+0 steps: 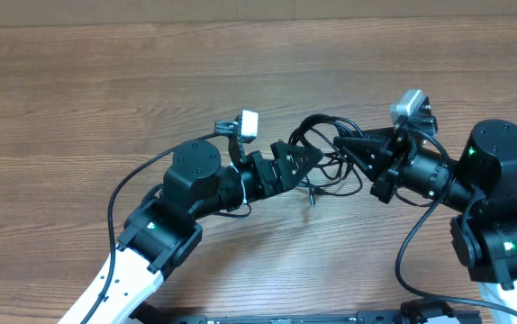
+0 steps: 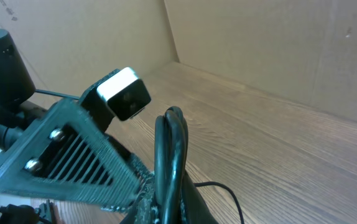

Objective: Untangle cables

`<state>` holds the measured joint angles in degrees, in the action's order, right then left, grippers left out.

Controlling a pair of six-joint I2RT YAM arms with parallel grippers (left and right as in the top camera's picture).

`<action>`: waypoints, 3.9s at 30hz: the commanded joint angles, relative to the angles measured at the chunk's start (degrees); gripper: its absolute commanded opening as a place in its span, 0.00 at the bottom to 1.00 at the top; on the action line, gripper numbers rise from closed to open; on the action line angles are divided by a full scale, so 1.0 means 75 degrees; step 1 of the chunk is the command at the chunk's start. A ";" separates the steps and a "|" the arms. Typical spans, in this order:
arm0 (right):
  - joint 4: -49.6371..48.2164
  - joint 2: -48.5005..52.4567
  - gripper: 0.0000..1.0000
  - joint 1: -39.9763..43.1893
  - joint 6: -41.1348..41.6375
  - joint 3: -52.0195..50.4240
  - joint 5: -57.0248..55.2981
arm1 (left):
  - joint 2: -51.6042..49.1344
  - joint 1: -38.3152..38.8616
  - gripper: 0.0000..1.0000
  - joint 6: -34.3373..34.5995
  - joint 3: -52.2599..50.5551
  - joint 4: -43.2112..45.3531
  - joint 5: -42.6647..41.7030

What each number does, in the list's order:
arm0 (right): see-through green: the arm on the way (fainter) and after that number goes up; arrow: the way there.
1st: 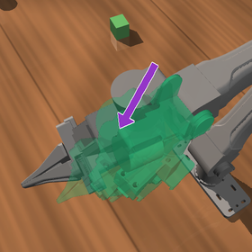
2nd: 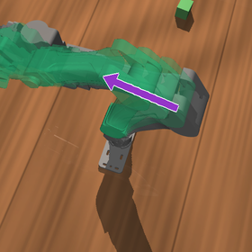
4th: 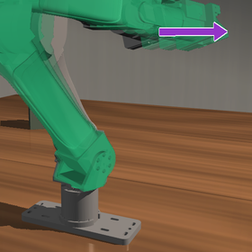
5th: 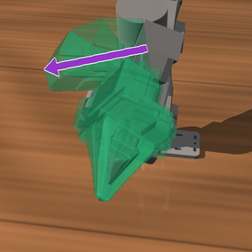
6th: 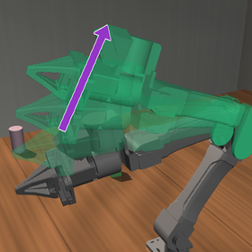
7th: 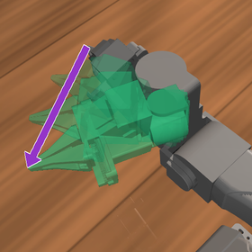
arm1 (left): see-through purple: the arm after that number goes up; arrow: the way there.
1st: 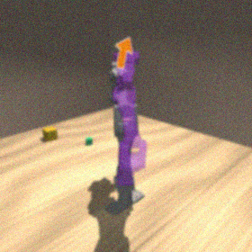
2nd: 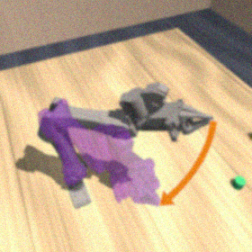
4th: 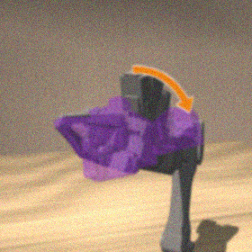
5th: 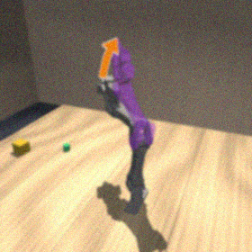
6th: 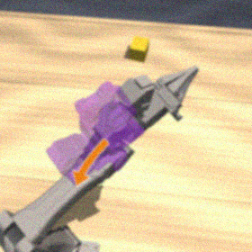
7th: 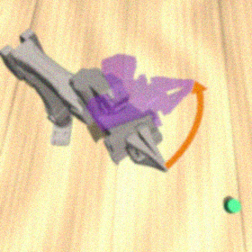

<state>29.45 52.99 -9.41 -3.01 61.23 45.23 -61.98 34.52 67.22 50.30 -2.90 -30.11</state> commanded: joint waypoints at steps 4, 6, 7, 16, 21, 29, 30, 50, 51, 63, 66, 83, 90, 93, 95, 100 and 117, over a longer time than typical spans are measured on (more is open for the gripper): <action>-0.0087 -0.0041 0.04 -0.0038 -0.0029 0.0309 0.0478 | -0.0216 0.0052 0.95 0.0315 0.0172 0.0256 0.0729; -0.0085 -0.0041 0.04 -0.0038 -0.0026 0.0309 0.0527 | -0.0321 0.0055 0.91 0.0425 0.0172 0.0271 0.0688; -0.0085 -0.0041 0.04 -0.0038 -0.0026 0.0309 0.0527 | -0.0428 0.0061 0.86 0.0478 0.0172 0.0350 0.0592; 0.0099 -0.0032 0.04 -0.0038 -0.0026 0.0309 0.0519 | -0.0714 0.0073 0.51 0.0475 0.0172 0.0886 0.0382; 0.0111 -0.0026 0.04 -0.0038 -0.0029 0.0309 0.0525 | -0.0717 0.0073 0.13 0.0495 0.0172 0.0883 0.0347; 0.0227 -0.0026 0.04 -0.0038 -0.0029 0.0309 0.0484 | -0.0717 0.0047 0.04 0.0449 0.0172 0.0866 0.0353; 0.0259 -0.0026 0.11 -0.0038 -0.0029 0.0309 0.0411 | -0.0717 0.0044 0.04 0.0283 0.0172 0.0845 0.0358; 0.3689 0.0003 1.00 -0.0038 0.0833 0.2331 -0.4144 | -0.0714 -0.0070 0.04 -0.2355 0.0172 -0.0545 0.1469; 0.4100 0.0038 1.00 -0.0038 0.0833 0.2652 -0.4229 | -0.0711 -0.0070 0.04 -0.2617 0.0172 -0.0455 0.1445; 0.6260 0.0868 0.95 -0.0041 -0.0793 0.3503 -0.3923 | -0.0711 -0.0041 0.04 -0.5887 0.0172 0.1282 -0.0950; 0.6283 0.1046 0.91 -0.0041 -0.1568 0.3503 -0.3614 | -0.0714 -0.0026 0.04 -0.5887 0.0172 0.1288 -0.0997; 0.6248 0.1306 0.11 -0.0047 -0.2430 0.3497 -0.3220 | -0.0717 0.0201 0.04 -0.5426 0.0172 0.1903 -0.0976; 0.6298 0.1373 0.39 -0.0047 -0.2410 0.3497 -0.3209 | -0.0717 0.0201 0.04 -0.5304 0.0172 0.1906 -0.0968; 0.6292 0.1373 0.48 -0.0047 -0.2416 0.3497 -0.2975 | -0.0717 0.0201 0.04 -0.5304 0.0172 0.1909 -0.0962; 0.6286 0.1373 0.47 -0.0047 -0.2442 0.3497 -0.2745 | -0.0717 0.0201 0.04 -0.5301 0.0172 0.1920 -0.0965; 0.6260 0.1373 0.34 -0.0047 -0.2448 0.3494 -0.2588 | -0.0717 0.0201 0.04 -0.4628 0.0172 0.2221 -0.1014; 0.6038 0.1373 0.04 -0.0044 -0.1381 0.3497 -0.3185 | -0.0720 0.0134 0.04 -0.4616 0.0172 0.2092 -0.0676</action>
<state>75.48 63.37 -9.47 -18.81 86.41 24.84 -67.42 35.66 31.86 50.72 12.58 -36.60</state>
